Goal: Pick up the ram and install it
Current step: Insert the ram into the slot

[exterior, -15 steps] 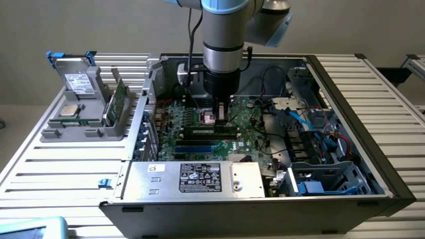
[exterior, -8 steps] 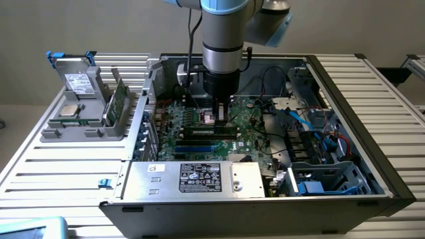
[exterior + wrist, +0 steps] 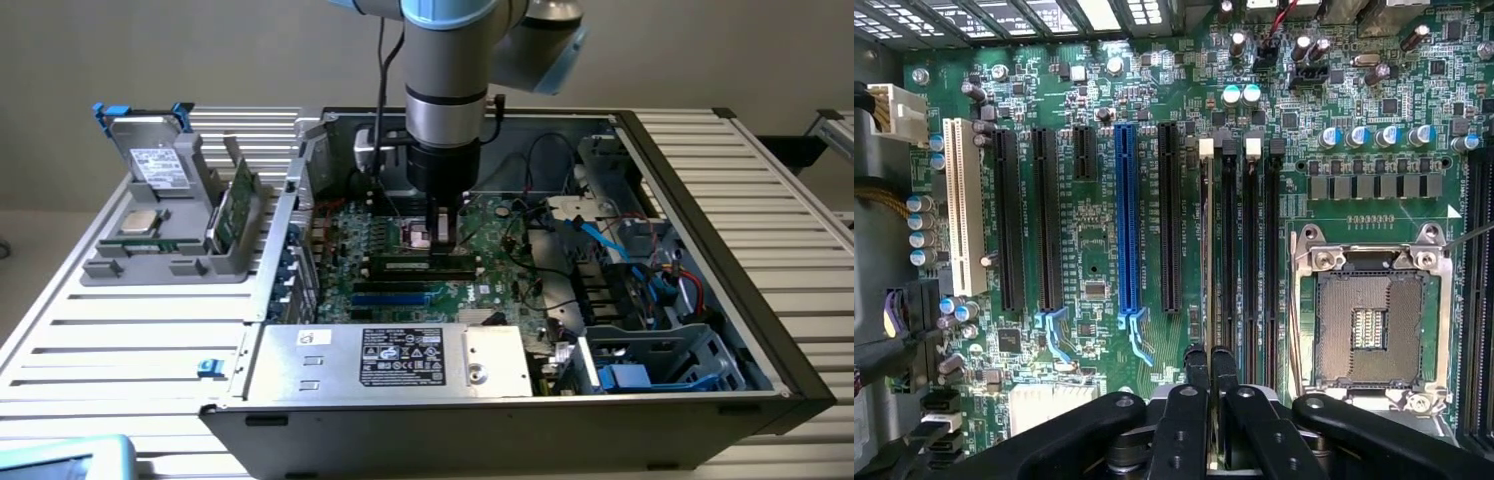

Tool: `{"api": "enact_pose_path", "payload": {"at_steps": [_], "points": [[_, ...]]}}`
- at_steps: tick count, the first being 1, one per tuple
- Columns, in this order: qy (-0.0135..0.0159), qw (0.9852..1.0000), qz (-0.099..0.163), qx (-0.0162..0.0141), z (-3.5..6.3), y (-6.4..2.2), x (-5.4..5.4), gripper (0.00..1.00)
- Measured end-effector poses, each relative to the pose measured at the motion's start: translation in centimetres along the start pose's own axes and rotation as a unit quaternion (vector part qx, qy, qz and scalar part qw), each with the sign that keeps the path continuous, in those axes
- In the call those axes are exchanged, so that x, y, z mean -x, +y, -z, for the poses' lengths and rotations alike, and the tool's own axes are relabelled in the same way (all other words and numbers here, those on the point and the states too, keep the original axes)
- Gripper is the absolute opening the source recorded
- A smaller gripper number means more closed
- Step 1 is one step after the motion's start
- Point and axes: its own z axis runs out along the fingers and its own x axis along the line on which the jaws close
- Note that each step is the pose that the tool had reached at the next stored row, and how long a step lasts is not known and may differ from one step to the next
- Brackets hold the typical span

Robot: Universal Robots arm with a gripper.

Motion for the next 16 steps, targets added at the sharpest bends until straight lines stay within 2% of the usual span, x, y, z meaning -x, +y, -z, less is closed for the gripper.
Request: {"api": "enact_pose_path", "payload": {"at_steps": [16], "points": [[-0.0001,1.0,0.0,-0.0021,-0.14,0.06,0.18,0.13]]}}
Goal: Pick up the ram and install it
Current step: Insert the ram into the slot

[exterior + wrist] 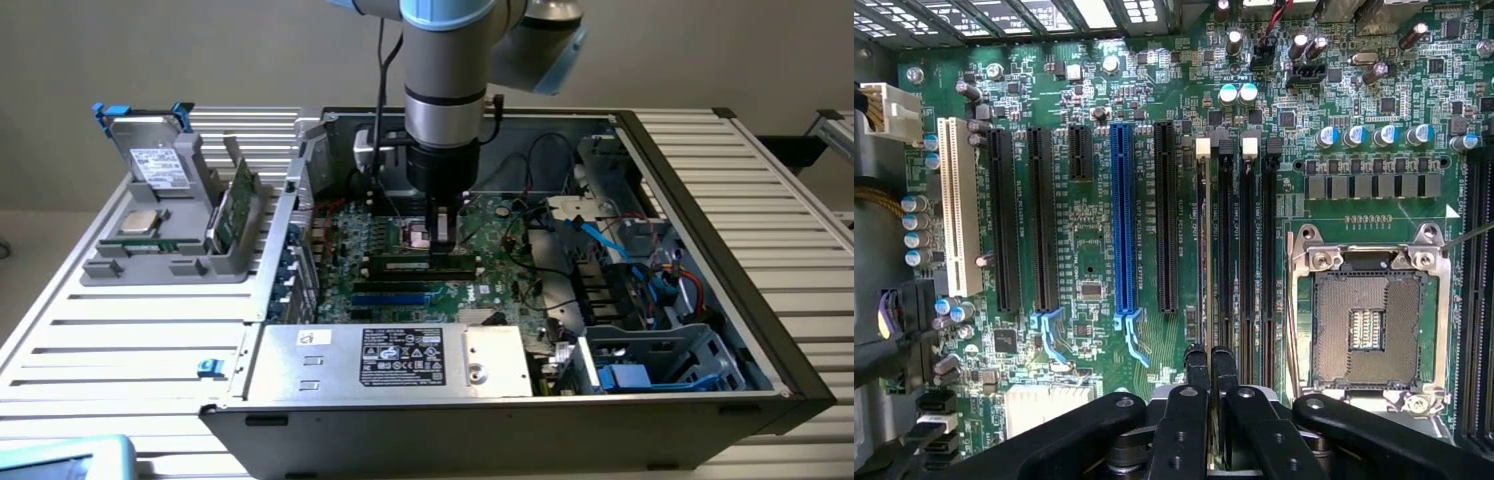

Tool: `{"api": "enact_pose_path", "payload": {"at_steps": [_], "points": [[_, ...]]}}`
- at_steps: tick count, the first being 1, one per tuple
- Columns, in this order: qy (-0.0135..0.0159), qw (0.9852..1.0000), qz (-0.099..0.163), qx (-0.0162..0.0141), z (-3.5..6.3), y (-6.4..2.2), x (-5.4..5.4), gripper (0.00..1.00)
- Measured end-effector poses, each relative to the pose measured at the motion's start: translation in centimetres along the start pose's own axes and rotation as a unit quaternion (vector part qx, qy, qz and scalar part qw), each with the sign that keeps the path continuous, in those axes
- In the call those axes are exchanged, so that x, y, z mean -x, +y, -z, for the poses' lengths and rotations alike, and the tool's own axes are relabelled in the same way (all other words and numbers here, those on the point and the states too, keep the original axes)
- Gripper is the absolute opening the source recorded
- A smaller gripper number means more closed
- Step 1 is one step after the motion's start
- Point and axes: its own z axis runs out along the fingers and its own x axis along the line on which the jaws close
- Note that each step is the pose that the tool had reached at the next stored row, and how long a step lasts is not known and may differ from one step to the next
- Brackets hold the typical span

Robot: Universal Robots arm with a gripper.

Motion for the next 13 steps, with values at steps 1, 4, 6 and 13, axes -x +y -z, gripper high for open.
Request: {"api": "enact_pose_path", "payload": {"at_steps": [1,4,6,13], "points": [[0.0,1.0,0.0,0.0,-0.02,0.0,0.0,0.13],[0.0,1.0,0.0,0.0,-0.07,0.02,0.02,0.13],[0.0,1.0,0.0,0.0,-0.11,0.03,0.03,0.13],[0.0,1.0,0.0,0.0,-0.24,0.03,0.04,0.13]]}}
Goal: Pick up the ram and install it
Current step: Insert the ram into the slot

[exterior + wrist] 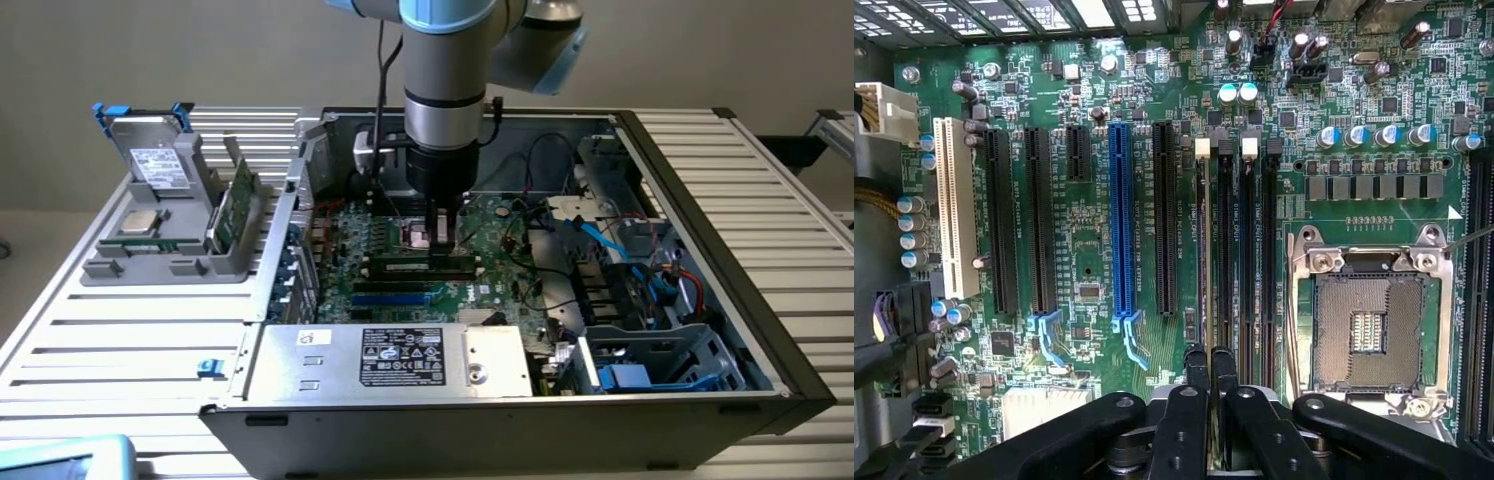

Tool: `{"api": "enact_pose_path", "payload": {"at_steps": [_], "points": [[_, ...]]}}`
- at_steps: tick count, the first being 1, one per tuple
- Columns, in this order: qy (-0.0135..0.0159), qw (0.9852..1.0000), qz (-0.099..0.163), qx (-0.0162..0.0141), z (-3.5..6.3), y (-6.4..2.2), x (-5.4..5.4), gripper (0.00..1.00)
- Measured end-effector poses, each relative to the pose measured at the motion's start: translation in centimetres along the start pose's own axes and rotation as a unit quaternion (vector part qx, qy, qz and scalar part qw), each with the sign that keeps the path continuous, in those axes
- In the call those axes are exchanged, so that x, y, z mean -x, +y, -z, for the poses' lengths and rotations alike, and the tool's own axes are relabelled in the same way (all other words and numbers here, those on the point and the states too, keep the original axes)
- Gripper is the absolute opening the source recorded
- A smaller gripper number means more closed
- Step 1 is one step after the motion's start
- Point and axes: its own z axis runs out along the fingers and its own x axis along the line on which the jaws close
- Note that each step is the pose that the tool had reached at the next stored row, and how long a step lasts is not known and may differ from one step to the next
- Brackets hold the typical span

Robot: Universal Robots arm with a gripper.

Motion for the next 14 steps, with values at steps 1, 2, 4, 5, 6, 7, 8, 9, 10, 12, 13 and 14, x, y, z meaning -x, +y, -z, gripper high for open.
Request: {"api": "enact_pose_path", "payload": {"at_steps": [1,2,4,5,6,7,8,9,10,12,13,14], "points": [[0.0,1.0,0.0,0.0,-0.02,0.0,0.0,0.13],[0.0,1.0,0.0,0.0,-0.04,0.0,0.0,0.13],[0.0,1.0,0.0,0.0,-0.09,0.0,0.01,0.13],[0.0,1.0,0.0,0.0,-0.11,0.0,0.01,0.13],[0.0,1.0,0.0,0.0,-0.13,0.0,0.01,0.13],[0.0,1.0,0.0,0.0,-0.15,0.0,0.01,0.13],[0.0,1.0,0.0,0.0,-0.15,0.0,0.01,0.13],[0.0001,1.0,0.0,0.0,-0.16,0.0,0.01,0.13],[0.0001,1.0,0.0,0.0,-0.16,0.01,0.01,0.13],[0.0,1.0,0.0,0.0,-0.16,0.0,0.01,0.13],[-0.0001,1.0,0.0,0.0,-0.16,0.0,0.02,0.13],[-0.0001,1.0,0.0,-0.0001,-0.16,0.0,0.02,0.15]]}}
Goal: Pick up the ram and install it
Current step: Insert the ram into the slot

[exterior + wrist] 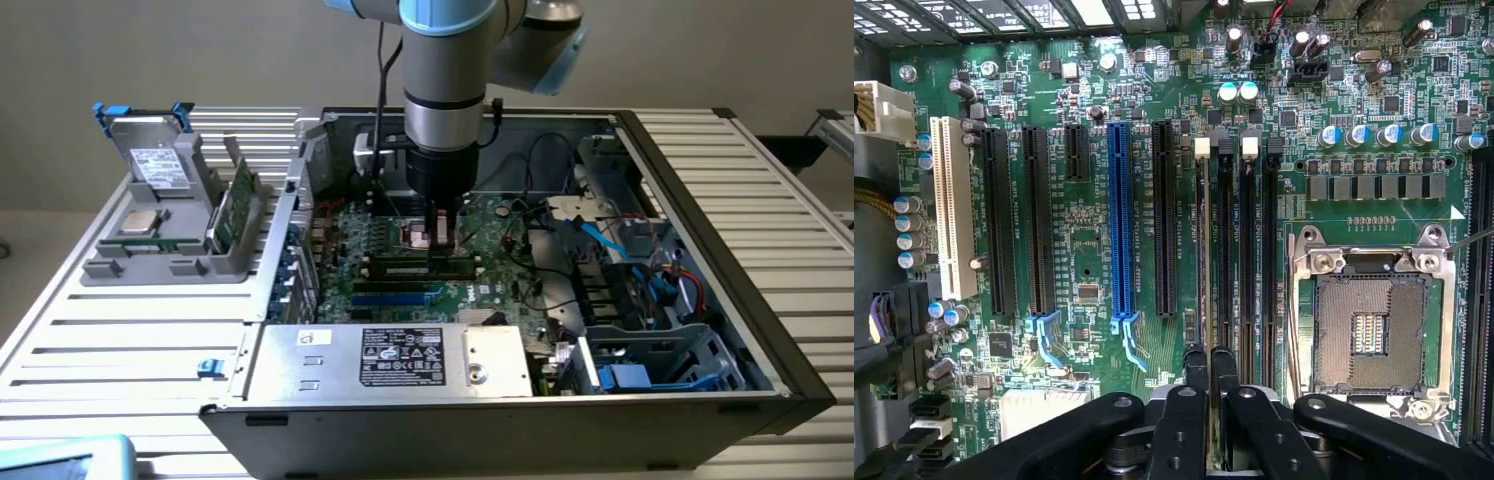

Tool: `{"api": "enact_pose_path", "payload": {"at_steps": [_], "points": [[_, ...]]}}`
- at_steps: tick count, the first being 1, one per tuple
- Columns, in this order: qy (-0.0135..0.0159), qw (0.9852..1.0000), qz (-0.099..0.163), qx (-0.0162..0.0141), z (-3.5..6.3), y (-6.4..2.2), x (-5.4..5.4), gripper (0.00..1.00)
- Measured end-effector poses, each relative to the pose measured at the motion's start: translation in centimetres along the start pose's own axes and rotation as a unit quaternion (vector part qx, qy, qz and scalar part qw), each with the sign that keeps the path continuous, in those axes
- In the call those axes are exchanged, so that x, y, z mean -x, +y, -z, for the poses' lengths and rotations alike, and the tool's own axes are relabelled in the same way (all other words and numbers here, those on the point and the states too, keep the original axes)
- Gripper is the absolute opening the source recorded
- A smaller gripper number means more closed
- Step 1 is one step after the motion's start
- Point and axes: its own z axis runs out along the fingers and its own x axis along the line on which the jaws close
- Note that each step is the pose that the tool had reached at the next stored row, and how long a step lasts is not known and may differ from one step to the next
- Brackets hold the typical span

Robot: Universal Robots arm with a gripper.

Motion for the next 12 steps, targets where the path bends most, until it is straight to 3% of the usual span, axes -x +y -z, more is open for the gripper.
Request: {"api": "enact_pose_path", "payload": {"at_steps": [1,6,12], "points": [[0.0,1.0,0.0,0.0,0.02,0.0,0.0,0.21],[0.0001,1.0,0.0,0.0004,0.65,-0.2,0.0,0.21],[0.0002,1.0,0.0,0.0019,2.27,-0.9,-0.1,0.21]]}}
